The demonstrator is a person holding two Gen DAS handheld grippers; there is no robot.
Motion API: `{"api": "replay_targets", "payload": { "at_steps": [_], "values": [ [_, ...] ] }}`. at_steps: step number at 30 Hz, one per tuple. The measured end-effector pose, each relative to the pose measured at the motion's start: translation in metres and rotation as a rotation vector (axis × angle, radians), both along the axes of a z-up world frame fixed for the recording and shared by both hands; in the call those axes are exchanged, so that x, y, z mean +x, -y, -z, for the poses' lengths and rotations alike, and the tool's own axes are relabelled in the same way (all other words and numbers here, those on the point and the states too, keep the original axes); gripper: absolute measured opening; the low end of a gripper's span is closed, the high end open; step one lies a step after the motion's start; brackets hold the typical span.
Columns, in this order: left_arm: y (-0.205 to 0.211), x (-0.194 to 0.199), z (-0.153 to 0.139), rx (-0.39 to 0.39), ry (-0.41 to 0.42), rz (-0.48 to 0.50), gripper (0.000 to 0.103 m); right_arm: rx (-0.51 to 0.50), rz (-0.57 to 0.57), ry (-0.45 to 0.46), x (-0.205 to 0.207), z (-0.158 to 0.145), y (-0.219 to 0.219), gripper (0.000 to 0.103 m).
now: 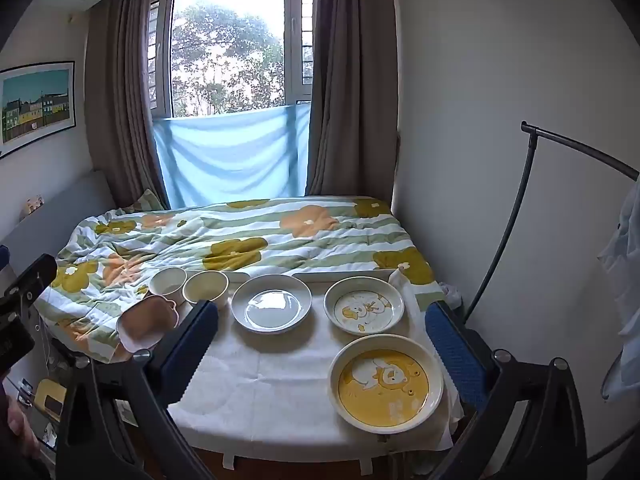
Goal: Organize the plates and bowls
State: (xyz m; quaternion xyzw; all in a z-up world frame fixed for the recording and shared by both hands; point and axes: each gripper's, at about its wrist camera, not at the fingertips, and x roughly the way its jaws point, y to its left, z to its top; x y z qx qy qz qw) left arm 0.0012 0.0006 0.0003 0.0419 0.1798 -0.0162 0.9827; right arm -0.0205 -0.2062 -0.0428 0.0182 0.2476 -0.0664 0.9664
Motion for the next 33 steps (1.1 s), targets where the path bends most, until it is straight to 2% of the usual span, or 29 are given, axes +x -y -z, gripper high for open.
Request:
{"api": "replay_targets", "payload": {
  "at_steps": [4, 6, 33],
  "values": [
    [-0.0032, 0.0063, -0.0006, -0.032, -0.005, 0.004, 0.103, 0.001, -0.001, 0.002, 0.0003, 0.0001, 0.0003, 0.103],
    [-0.0007, -0.0024, 0.0014, -0.022, 0.027, 0.002, 0.103, -0.001, -0.001, -0.003, 0.0015, 0.0002, 0.0, 0.103],
    [0.0, -0.0008, -0.0017, 0.005, 0.034, -0.055, 0.103, 0.002, -0.006, -0.008, 0.0066, 0.0038, -0.0017, 0.103]
  ]
}}
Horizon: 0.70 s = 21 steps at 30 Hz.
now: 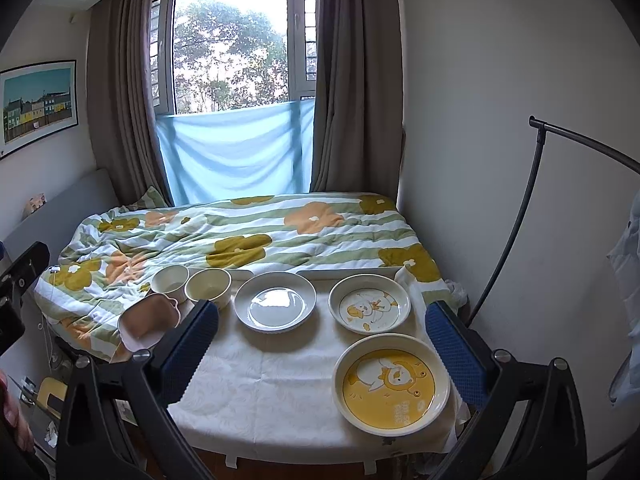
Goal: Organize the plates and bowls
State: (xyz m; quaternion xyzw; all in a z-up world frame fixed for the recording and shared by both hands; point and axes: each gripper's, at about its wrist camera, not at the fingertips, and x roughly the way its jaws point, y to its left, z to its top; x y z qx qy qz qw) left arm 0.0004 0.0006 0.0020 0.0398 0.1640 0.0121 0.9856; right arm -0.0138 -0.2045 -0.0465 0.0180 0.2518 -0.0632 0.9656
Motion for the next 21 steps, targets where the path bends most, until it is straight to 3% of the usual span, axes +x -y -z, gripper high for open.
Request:
{"api": "replay_targets", "payload": {
  "at_steps": [21],
  "values": [
    [0.004, 0.003, 0.003, -0.007, -0.011, 0.012, 0.103, 0.002, -0.007, -0.011, 0.002, 0.01, -0.005, 0.103]
  ]
}}
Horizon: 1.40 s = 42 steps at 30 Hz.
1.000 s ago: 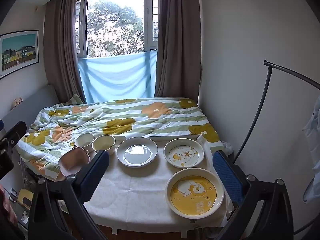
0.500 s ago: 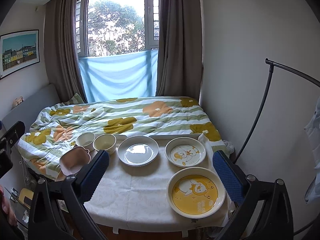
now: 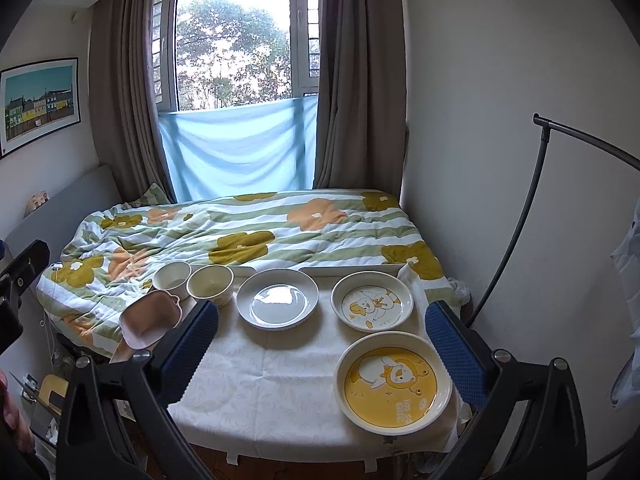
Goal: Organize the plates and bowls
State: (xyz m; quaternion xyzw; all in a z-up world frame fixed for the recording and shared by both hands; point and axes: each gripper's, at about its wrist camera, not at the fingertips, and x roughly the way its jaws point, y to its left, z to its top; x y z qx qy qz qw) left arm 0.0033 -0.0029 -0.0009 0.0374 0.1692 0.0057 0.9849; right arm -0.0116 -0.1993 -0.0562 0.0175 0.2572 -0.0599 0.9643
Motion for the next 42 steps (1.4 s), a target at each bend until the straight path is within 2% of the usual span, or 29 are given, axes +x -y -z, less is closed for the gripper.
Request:
{"api": "replay_targets", "payload": {
  "at_steps": [35, 42],
  "values": [
    [-0.007, 0.004, 0.001, -0.004, -0.015, 0.001, 0.103, 0.004, 0.0, -0.007, 0.001, 0.006, -0.005, 0.103],
    [-0.01, 0.016, -0.003, 0.007, -0.038, 0.033, 0.103, 0.014, 0.021, -0.019, 0.005, 0.006, -0.014, 0.103]
  ]
}}
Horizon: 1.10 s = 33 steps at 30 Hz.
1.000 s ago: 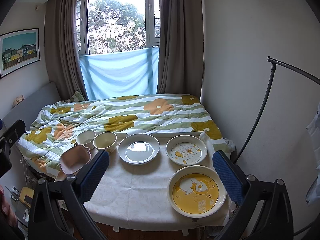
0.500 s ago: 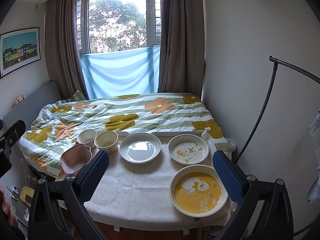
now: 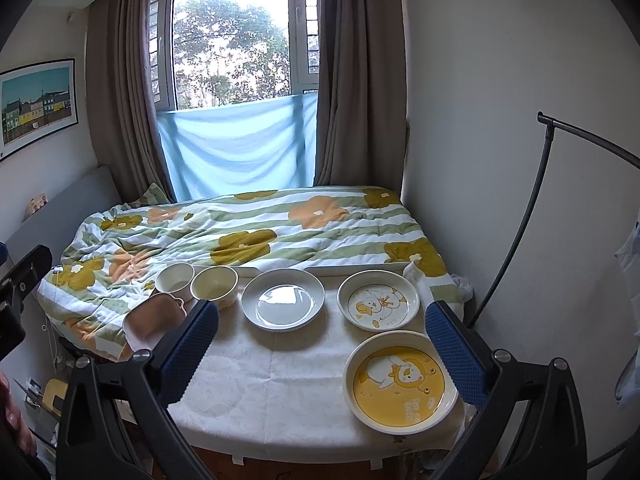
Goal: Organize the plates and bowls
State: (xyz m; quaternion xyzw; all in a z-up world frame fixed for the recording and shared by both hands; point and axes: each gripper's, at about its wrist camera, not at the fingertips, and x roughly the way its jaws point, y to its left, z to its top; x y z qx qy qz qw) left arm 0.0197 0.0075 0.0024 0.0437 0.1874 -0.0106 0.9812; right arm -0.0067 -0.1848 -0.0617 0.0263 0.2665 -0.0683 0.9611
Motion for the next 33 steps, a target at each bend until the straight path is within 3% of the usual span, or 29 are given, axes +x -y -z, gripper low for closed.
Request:
{"api": "replay_targets", "payload": {
  "at_steps": [7, 10, 15, 24, 26, 29, 33],
  "values": [
    [0.021, 0.039, 0.015, 0.041, -0.059, 0.149, 0.103, 0.049, 0.101, -0.038, -0.002, 0.012, 0.029, 0.103],
    [0.042, 0.062, 0.033, 0.051, -0.121, 0.231, 0.103, 0.059, 0.17, -0.084, -0.007, 0.033, 0.051, 0.103],
    [0.095, 0.104, 0.078, 0.073, -0.288, 0.416, 0.103, 0.136, 0.266, -0.19, -0.015, 0.08, 0.106, 0.103],
    [0.215, 0.172, 0.204, 0.102, -0.673, 0.736, 0.103, 0.461, 0.294, -0.312, -0.001, 0.171, 0.194, 0.102],
    [0.235, 0.183, 0.23, 0.13, -0.739, 0.776, 0.099, 0.534, 0.283, -0.346, 0.007, 0.192, 0.207, 0.087],
    [0.258, 0.195, 0.264, 0.148, -0.86, 0.816, 0.081, 0.606, 0.255, -0.4, 0.023, 0.218, 0.221, 0.065],
    [0.28, 0.209, 0.302, 0.179, -0.959, 0.833, 0.062, 0.646, 0.245, -0.445, 0.037, 0.234, 0.233, 0.054]
  ]
}}
